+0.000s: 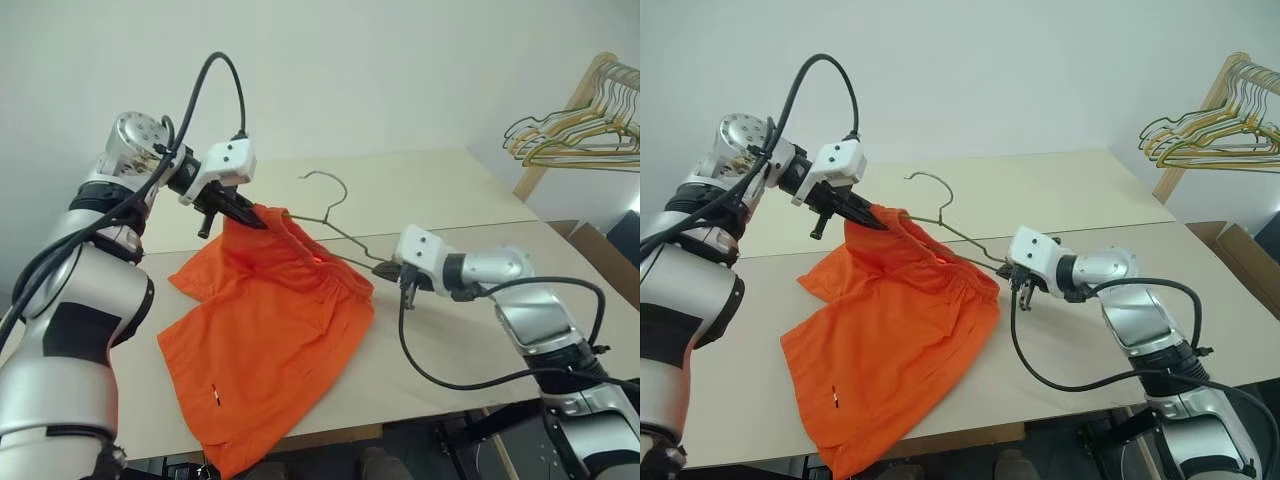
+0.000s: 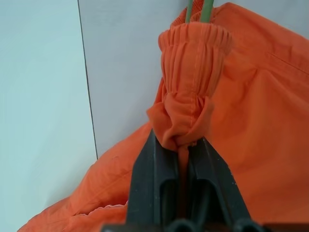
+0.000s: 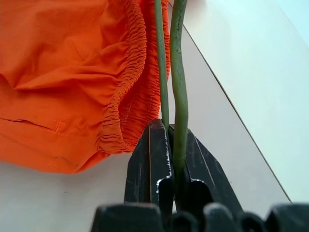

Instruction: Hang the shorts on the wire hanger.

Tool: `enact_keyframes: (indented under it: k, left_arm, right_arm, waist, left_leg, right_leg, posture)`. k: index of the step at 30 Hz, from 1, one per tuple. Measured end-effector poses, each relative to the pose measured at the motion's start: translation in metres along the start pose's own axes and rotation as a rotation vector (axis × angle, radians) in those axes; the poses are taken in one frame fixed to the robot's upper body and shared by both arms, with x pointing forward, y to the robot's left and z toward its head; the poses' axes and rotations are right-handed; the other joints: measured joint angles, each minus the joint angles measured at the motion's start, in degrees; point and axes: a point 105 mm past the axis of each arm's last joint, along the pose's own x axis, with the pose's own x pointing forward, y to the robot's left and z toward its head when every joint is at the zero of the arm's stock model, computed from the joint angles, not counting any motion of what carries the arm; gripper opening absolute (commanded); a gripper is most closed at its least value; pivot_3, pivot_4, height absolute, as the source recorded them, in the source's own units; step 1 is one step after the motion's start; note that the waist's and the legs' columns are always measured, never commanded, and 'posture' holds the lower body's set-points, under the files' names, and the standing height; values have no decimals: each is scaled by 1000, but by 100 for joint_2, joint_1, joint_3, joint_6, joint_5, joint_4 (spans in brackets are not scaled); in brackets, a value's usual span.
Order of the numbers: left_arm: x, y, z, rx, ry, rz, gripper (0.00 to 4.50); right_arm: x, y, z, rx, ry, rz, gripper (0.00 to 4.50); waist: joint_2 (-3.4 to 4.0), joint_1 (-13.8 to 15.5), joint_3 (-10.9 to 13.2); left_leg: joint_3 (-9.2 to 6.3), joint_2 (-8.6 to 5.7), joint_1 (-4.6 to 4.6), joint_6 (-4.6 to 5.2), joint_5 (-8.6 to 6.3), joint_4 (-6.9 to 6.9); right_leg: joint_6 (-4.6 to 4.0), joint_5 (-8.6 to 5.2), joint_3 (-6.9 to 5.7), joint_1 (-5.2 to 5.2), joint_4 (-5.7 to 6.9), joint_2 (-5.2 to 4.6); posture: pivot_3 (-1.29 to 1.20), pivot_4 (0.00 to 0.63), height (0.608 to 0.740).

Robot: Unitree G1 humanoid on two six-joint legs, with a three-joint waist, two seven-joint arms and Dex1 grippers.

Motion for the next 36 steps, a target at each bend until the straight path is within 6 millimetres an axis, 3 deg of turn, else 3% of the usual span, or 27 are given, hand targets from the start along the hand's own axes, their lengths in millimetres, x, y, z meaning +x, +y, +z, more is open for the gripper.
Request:
enact_keyframes:
  k: [2, 3, 4, 6, 9, 12, 14, 18, 24, 29, 36]
  left_arm:
    - [0, -1, -2, 0, 11, -5, 0]
    - [0, -1, -3, -1, 16, -6, 0]
    - [-1, -1, -4, -2, 23, -6, 0]
    - [-5, -3, -7, 0, 40, -5, 0]
    - [-16, -6, -12, 3, 75, 0, 0]
    - [-24, -9, -18, -7, 81, 11, 0]
    - [-25, -10, -20, -20, 72, 15, 0]
    - [-26, -9, -17, -16, 44, 24, 0]
    - [-30, -7, -9, -11, -14, 47, 0]
    - [-32, -8, -5, 5, -26, 46, 0]
    - [-33, -8, -5, 4, -25, 49, 0]
  right_arm:
    - [0, 1, 4, -15, -19, 10, 1533]
    - [0, 2, 6, -24, -28, 16, 1670]
    - [-1, 2, 8, -33, -40, 14, 2185]
    - [-2, -3, 8, -24, -49, -21, 2769]
    - [-11, -25, -11, 54, -24, -127, 2769]
    - [-36, -49, -33, 170, -17, -224, 2769]
    - [-52, -58, -36, 240, -44, -246, 2769]
    - [-60, -50, -40, 360, -83, -185, 2769]
    - [-33, 1, -57, 642, -112, 29, 2769]
    - [3, 20, -49, 713, -148, 119, 2769]
    - [19, 30, -37, 753, -196, 193, 2769]
  waist:
    - [0, -2, 0]
    - [0, -3, 0]
    - [0, -3, 0]
    - [-1, -4, 0]
    - [-1, -4, 0]
    - [0, 22, 2]
    - [-1, 19, 3]
    - [-2, 0, 3]
    - [-2, -47, 3]
    - [-2, -81, 4]
    - [-4, -82, 4]
  left_leg:
    - [0, 0, 0, 1, 0, 0]
    - [-1, 1, 0, 1, -1, 0]
    - [-1, 1, 0, 1, 0, 0]
    - [-1, 1, 0, 1, 0, 0]
    - [0, 0, 1, 0, 0, 0]
    - [-3, -2, 0, 2, -1, 0]
    - [-3, -2, 0, 5, -3, 1]
    - [-2, 3, 1, 22, -12, 4]
    - [1, 4, 4, 36, -21, 10]
    - [-4, 2, 7, 25, -14, 10]
    - [-9, -15, 4, 11, -6, 16]
  right_leg:
    - [0, 0, 0, 0, 0, 1]
    - [0, 0, 0, 0, 0, 1]
    - [0, 0, 0, 0, 1, 1]
    - [0, 0, 0, 0, 3, 1]
    - [2, 1, 1, 2, 3, -1]
    - [3, 2, 0, 4, 1, -4]
    - [4, 2, 0, 7, 1, -4]
    - [5, 2, 0, 10, 1, 0]
    - [5, 2, 15, 8, 8, 3]
    - [5, 2, 13, 1, 27, 4]
    - [16, 2, 13, -3, 38, -8]
  posture:
    - [-71, 0, 740]
    - [-71, 0, 740]
    - [-71, 0, 740]
    - [-69, 0, 740]
    - [-66, 0, 740]
    - [-66, 0, 740]
    - [-68, 0, 740]
    - [-72, 0, 740]
    - [-75, 0, 740]
    - [-59, 0, 740]
    - [-46, 0, 740]
